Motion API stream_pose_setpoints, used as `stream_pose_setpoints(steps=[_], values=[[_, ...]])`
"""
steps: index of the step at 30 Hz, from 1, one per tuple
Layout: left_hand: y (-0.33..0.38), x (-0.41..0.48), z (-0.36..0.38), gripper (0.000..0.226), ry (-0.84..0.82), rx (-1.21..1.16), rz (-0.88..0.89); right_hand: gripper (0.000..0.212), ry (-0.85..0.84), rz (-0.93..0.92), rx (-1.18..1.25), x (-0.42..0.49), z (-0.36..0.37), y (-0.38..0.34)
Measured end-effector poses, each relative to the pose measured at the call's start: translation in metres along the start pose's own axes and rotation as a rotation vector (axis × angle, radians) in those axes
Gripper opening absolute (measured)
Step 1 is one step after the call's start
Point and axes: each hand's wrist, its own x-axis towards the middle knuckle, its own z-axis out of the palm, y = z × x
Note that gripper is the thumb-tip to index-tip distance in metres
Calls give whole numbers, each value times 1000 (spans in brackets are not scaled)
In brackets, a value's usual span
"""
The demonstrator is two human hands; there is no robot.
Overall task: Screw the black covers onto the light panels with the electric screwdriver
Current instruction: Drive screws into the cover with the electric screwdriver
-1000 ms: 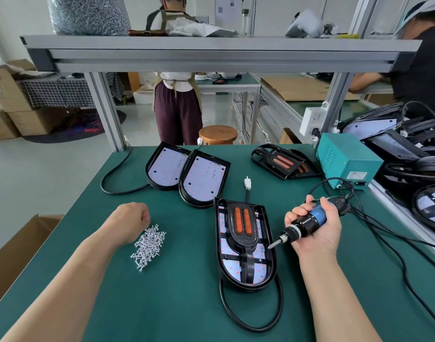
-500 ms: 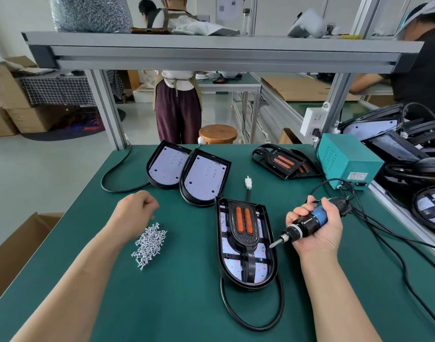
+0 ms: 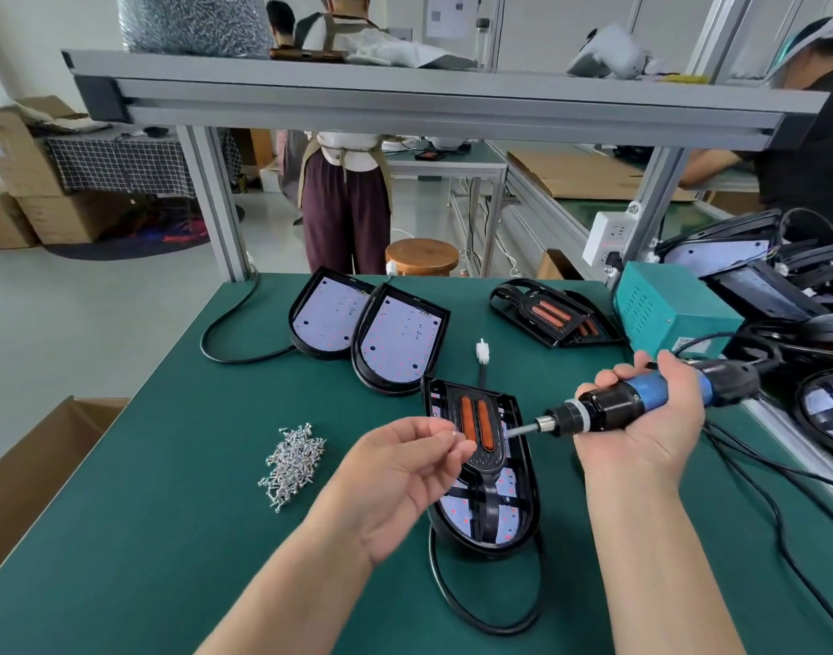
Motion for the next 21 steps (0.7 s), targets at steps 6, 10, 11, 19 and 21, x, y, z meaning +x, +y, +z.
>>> stream_pose_setpoints(steps=[6,10,11,19,21], values=[[-9,-10,12,11,6,15,-10,15,-31,-138,-43,-27,20,-6],[-9,-12,14,11,12,-2,-6,16,-51,-159,-60,-34,20,-6],[-9,-12,14,10,11,-1,-4,16,-57,-163,-66,-35,20,-6],[-11,-13,15,9,11,13,20,21,-69,-172,-102,-44,24,-2],[-12,-13,15,8,20,23,34,26,-89,-154,-114,-47,23,-3]])
